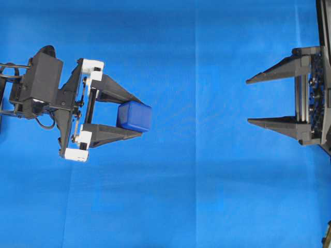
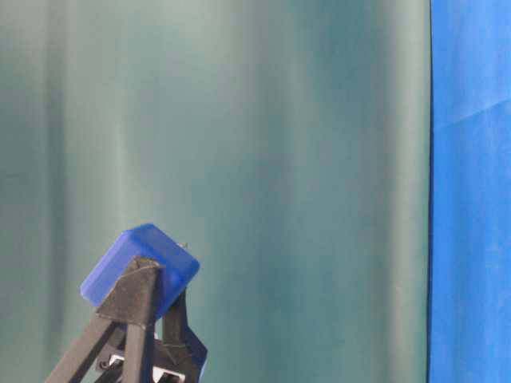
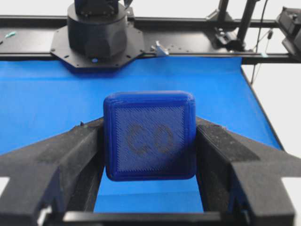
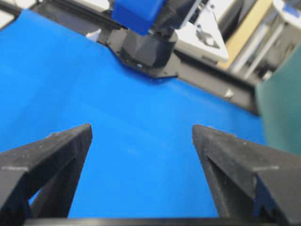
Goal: Handover the blue block to the right arm after grasping it with the left arm, then place it in the designated position.
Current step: 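Rotate the open right gripper to face the held cube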
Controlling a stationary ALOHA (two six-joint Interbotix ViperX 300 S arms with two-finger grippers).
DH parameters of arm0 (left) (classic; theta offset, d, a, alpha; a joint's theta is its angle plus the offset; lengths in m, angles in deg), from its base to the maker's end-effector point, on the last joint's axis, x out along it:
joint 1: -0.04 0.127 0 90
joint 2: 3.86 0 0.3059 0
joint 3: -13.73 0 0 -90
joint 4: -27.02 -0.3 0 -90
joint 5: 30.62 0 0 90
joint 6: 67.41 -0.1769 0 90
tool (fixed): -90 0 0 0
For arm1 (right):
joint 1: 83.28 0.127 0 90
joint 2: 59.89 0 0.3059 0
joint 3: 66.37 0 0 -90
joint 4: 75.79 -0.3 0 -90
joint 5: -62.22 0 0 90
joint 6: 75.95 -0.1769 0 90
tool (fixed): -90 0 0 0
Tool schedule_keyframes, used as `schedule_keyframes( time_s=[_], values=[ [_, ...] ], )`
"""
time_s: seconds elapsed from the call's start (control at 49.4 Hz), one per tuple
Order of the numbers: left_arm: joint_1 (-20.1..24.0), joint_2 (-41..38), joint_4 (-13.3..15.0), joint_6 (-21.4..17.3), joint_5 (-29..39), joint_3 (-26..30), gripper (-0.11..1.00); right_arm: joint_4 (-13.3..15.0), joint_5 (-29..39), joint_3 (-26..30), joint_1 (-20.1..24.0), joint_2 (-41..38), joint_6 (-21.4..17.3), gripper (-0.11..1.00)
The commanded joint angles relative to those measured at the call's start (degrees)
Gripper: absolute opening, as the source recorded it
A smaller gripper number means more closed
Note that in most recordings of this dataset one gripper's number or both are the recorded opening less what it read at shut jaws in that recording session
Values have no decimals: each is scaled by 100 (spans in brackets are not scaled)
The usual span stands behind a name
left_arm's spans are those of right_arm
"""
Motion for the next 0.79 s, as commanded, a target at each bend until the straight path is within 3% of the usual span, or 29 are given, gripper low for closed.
schedule_keyframes(
  time_s=[0.0,0.466,0.77],
  values=[
    [18,97,9,-9,-70,79,48,378,18,193,0,-53,229,94],
    [44,105,9,-9,-79,79,48,1951,114,343,9,-79,2426,94],
    [62,105,9,-9,-79,79,48,2276,97,360,9,-114,2997,94]
  ],
)
